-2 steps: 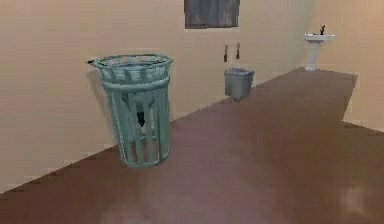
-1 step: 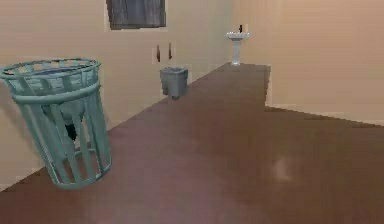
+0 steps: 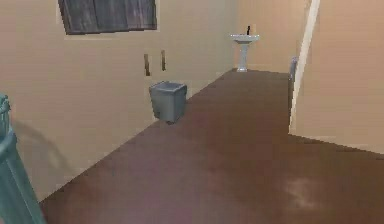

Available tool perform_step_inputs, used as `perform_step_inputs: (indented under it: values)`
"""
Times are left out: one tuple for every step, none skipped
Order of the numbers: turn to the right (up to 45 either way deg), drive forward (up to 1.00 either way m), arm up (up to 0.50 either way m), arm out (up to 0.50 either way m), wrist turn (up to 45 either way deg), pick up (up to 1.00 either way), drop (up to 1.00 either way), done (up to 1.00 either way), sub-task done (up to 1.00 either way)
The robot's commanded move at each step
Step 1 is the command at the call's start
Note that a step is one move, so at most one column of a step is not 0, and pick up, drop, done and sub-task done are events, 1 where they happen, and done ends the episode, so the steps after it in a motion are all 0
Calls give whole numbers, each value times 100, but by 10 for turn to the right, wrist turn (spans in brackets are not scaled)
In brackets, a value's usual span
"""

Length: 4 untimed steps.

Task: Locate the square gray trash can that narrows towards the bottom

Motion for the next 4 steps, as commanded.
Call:
perform_step_inputs:
  values:
    - [0, 100, 0, 0, 0, 0, 0, 0, 0]
    - [30, 0, 0, 0, 0, 0, 0, 0, 0]
    - [0, 75, 0, 0, 0, 0, 0, 0, 0]
    - [-210, 0, 0, 0, 0, 0, 0, 0, 0]
